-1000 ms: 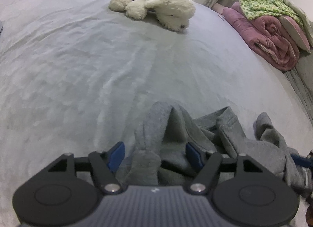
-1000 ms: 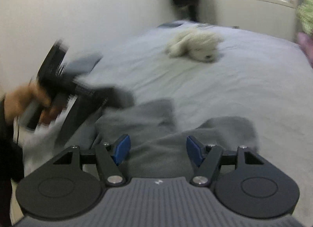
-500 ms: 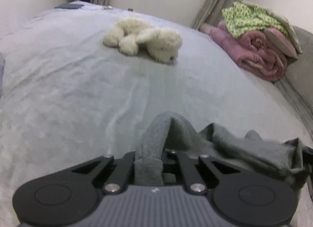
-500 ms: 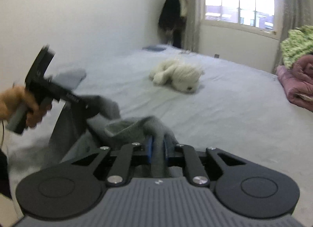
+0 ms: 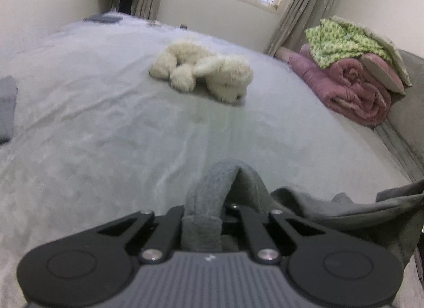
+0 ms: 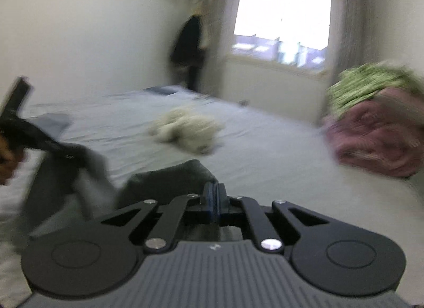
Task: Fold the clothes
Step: 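Lift the grey T-shirt high with both grippers to unfurl it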
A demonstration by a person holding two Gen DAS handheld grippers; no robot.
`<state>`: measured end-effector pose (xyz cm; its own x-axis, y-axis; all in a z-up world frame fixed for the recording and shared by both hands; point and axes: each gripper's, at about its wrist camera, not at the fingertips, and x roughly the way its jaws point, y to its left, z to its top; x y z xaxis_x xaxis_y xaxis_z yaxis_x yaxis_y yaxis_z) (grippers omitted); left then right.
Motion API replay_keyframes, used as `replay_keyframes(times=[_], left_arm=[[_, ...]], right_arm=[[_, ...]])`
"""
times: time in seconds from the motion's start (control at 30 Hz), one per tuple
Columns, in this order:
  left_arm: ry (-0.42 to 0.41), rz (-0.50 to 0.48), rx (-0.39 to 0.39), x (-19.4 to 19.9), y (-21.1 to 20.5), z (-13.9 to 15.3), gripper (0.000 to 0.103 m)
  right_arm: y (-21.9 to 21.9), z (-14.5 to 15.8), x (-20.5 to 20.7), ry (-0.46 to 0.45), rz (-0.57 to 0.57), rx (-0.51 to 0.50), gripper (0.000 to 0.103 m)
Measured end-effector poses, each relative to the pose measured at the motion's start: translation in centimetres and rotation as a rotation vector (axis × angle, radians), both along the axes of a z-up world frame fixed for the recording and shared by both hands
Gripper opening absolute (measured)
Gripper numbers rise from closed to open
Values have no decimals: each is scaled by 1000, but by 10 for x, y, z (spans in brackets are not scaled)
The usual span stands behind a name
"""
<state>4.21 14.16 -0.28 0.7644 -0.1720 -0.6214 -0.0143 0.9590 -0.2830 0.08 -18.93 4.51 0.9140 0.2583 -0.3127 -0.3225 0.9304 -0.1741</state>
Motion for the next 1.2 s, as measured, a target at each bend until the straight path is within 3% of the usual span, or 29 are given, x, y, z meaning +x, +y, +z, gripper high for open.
replay_keyframes(times=[0.17,0.27,0.4,0.6,0.83,1.03,1.2], left_arm=[[-73,12,24,-15,4,22,2],[-151,10,92,-31,1,42,2],[-247,-23,97,-56,-3,76,2],[-466,-48,201,-106,-17,148,2],[-762,-35,220,-180,-12,241,2],[-952,-27,223,-227,-6,300,2],[-1079,-30,252,-246,-14,325,2]], right_arm=[[-2,8,-20,-127,-141,-67,3],[-12,18,-37,-169,-210,-32,3],[-26,29,-59,-216,-295,18,3],[-28,76,-90,-365,-332,36,3],[-28,136,-127,-578,-367,38,3],[-20,166,-144,-757,-429,-7,3],[-23,172,-139,-796,-438,-2,3]])
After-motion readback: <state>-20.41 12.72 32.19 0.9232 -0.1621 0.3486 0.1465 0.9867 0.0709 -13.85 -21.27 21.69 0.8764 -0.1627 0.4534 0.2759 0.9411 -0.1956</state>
